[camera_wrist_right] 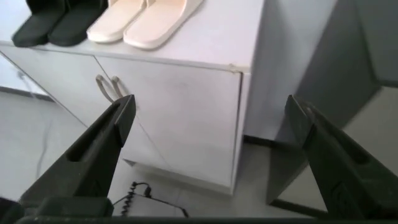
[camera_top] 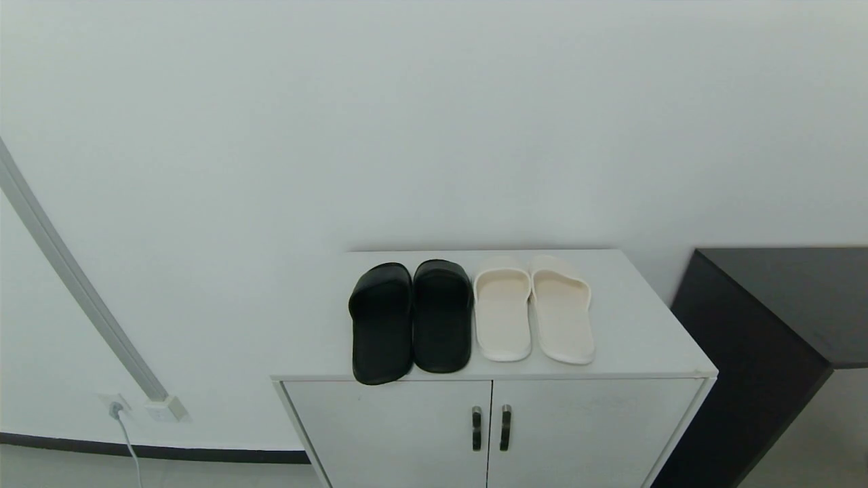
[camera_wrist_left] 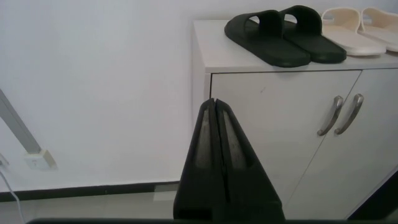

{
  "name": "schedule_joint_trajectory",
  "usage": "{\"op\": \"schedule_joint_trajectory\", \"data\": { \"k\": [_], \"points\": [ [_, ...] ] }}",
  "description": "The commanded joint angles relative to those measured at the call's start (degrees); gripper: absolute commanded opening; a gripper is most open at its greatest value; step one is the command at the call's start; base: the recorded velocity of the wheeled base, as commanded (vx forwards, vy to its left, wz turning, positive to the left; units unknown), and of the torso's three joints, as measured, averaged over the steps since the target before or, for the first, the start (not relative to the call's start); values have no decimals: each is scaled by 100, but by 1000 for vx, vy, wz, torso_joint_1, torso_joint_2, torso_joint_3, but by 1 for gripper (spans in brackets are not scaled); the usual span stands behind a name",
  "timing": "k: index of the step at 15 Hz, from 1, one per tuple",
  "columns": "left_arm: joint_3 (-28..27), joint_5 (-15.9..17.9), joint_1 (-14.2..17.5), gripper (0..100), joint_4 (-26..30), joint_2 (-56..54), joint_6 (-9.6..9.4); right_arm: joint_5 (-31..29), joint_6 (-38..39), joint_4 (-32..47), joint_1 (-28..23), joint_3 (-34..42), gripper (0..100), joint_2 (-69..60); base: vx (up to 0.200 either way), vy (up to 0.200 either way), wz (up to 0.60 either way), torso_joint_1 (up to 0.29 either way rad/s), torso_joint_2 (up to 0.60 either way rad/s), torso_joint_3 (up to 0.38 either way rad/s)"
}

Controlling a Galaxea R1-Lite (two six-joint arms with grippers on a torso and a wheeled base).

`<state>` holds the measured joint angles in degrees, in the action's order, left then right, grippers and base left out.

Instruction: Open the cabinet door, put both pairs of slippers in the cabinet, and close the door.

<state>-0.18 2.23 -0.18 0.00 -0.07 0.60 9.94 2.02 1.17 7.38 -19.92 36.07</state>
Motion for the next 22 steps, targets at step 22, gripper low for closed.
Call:
{"op": "schedule_joint_trajectory", "data": {
  "k": [22],
  "points": [
    [1, 23, 1, 0, 9, 7, -60, -4676, 1828, -2727, 3613, -4670, 100, 8082, 0, 0, 0, 0, 0, 0]
  ]
}}
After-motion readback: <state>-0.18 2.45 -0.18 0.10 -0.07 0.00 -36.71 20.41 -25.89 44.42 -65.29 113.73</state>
